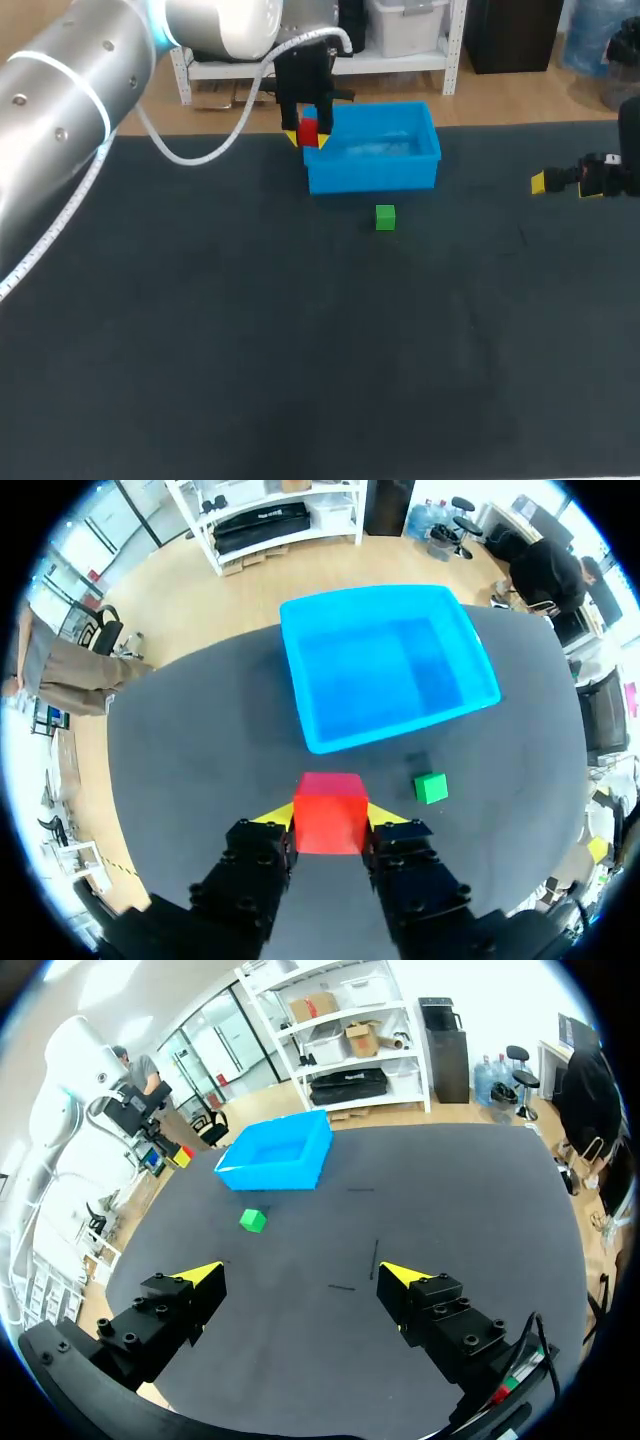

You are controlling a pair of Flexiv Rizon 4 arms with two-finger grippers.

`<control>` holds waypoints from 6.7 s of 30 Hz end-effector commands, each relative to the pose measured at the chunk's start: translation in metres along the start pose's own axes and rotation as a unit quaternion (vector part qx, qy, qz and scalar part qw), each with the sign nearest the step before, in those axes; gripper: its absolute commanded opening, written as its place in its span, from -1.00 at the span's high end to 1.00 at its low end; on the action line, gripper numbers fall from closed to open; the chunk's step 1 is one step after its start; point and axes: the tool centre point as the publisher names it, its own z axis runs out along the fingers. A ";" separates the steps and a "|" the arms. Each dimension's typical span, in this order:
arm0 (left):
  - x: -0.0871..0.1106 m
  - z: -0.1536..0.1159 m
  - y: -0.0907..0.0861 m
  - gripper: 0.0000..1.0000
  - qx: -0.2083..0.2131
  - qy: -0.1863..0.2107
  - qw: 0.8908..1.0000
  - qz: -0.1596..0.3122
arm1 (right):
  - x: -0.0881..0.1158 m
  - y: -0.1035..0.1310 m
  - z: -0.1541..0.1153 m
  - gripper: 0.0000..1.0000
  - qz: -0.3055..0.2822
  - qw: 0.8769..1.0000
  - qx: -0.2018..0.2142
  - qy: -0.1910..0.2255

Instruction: Use the left arm to pick the red cube and place it into the blue plastic box first, then use the right arm to grasp the green cube and put it into the same blue plastic box after the first action is fully finished.

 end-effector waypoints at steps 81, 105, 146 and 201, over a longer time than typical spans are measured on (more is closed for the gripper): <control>-0.130 0.038 -0.023 -0.65 -0.034 -0.038 0.997 0.054 | 0.000 0.000 0.000 -1.00 0.000 1.000 0.001 0.001; -0.080 0.022 -0.003 -1.00 0.014 -0.081 0.996 0.041 | 0.000 0.000 0.000 -1.00 0.000 1.000 0.001 0.001; 0.025 -0.034 0.055 -1.00 0.136 -0.216 0.967 0.007 | 0.000 0.000 0.000 -1.00 0.000 1.000 0.001 0.001; 0.113 -0.058 0.136 -1.00 0.240 -0.234 0.938 0.086 | 0.000 0.000 0.000 -1.00 0.000 1.000 0.001 0.001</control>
